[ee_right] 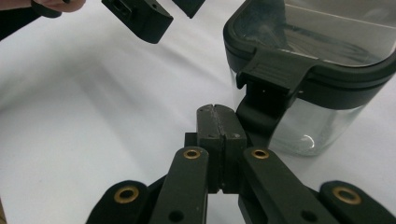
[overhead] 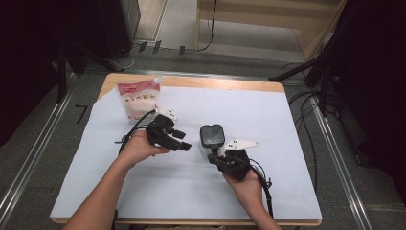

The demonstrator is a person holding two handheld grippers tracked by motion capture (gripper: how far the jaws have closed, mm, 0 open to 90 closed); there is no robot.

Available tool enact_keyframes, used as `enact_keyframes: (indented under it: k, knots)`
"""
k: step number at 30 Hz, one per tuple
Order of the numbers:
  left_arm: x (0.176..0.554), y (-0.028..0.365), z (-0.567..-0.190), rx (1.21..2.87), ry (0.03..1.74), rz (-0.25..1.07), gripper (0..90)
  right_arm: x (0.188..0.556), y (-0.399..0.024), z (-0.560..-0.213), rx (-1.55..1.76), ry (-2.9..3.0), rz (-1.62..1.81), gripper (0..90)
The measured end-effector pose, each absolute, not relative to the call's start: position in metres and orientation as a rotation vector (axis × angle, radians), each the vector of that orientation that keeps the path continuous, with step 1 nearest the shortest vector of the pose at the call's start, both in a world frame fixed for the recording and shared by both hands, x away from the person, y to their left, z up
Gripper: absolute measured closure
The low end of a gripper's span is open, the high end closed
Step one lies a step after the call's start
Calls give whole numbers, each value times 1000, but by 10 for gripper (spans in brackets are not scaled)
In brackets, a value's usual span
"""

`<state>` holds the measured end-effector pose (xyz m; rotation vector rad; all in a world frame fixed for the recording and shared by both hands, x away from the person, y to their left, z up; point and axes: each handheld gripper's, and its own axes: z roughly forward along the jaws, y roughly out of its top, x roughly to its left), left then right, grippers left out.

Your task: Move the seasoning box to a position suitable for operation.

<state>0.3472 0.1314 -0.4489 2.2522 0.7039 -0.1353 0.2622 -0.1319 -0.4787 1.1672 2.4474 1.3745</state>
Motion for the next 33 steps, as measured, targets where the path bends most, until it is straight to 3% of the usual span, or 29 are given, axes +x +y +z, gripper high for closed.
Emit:
enact_keyframes:
  k: [11,33]
  knots:
    - [347,131,-449,2256,707,-145,390,263,-128,-484,1167,2454,1340,900]
    - [346,131,-447,2251,673,-115,386,274,-164,-480,1292,2383,1323,900]
